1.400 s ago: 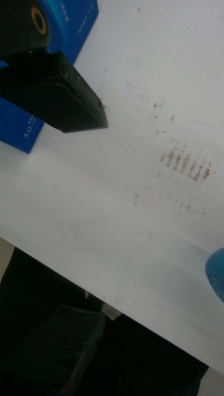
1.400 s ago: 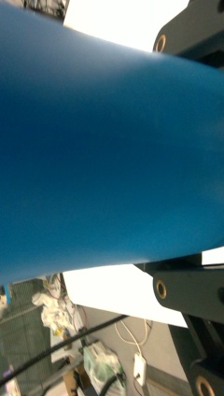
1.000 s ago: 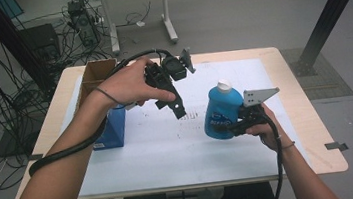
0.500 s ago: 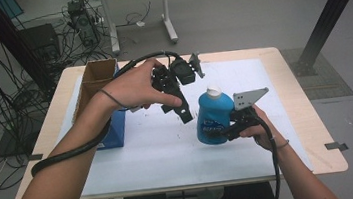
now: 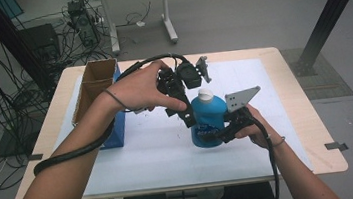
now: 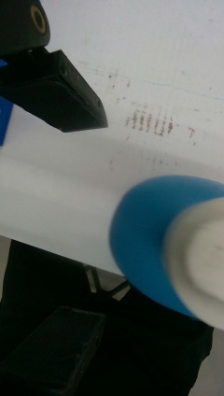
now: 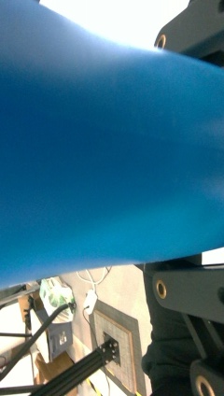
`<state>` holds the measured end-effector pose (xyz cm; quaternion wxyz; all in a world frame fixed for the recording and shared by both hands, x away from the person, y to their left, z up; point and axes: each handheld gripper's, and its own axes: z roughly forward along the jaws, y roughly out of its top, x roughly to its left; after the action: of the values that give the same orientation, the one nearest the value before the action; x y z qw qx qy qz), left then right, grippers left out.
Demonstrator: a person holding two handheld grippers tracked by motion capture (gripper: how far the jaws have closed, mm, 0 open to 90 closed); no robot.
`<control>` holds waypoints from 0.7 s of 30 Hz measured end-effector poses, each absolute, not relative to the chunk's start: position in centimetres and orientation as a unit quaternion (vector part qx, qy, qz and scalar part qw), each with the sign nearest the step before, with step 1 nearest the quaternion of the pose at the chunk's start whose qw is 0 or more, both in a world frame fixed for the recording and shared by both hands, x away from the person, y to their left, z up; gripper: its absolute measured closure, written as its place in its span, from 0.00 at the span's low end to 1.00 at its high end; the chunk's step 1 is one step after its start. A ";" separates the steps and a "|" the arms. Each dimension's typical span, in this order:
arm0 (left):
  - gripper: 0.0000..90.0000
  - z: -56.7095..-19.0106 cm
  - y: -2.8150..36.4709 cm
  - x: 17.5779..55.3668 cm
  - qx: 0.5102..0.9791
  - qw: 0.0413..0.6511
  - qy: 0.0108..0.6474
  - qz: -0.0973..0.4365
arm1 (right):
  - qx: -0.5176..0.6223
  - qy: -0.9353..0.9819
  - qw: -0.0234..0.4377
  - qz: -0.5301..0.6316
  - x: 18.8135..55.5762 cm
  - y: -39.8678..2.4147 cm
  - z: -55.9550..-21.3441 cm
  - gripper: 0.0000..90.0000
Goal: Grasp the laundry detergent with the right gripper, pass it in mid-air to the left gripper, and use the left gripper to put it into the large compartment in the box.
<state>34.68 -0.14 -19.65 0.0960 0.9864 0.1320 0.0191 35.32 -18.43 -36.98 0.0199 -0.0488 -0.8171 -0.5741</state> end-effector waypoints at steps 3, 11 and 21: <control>0.08 -19.8 -0.3 34.6 0.987 0.096 0.130 0.019 | -0.042 -0.819 0.022 -0.572 35.2 -17.9 -36.9 0.46; 0.09 -20.0 -1.0 34.5 0.989 0.086 0.118 0.016 | -0.029 -0.824 0.025 -0.565 35.1 -17.0 -36.7 0.46; 0.09 -20.2 -1.3 34.5 0.990 0.080 0.116 0.014 | -0.022 -0.824 0.028 -0.566 35.0 -16.4 -36.5 0.46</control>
<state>34.50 -1.34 -20.19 0.0797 0.9899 0.1161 0.0140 35.00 -16.41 -36.49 0.0282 -0.0220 -0.8236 -0.5660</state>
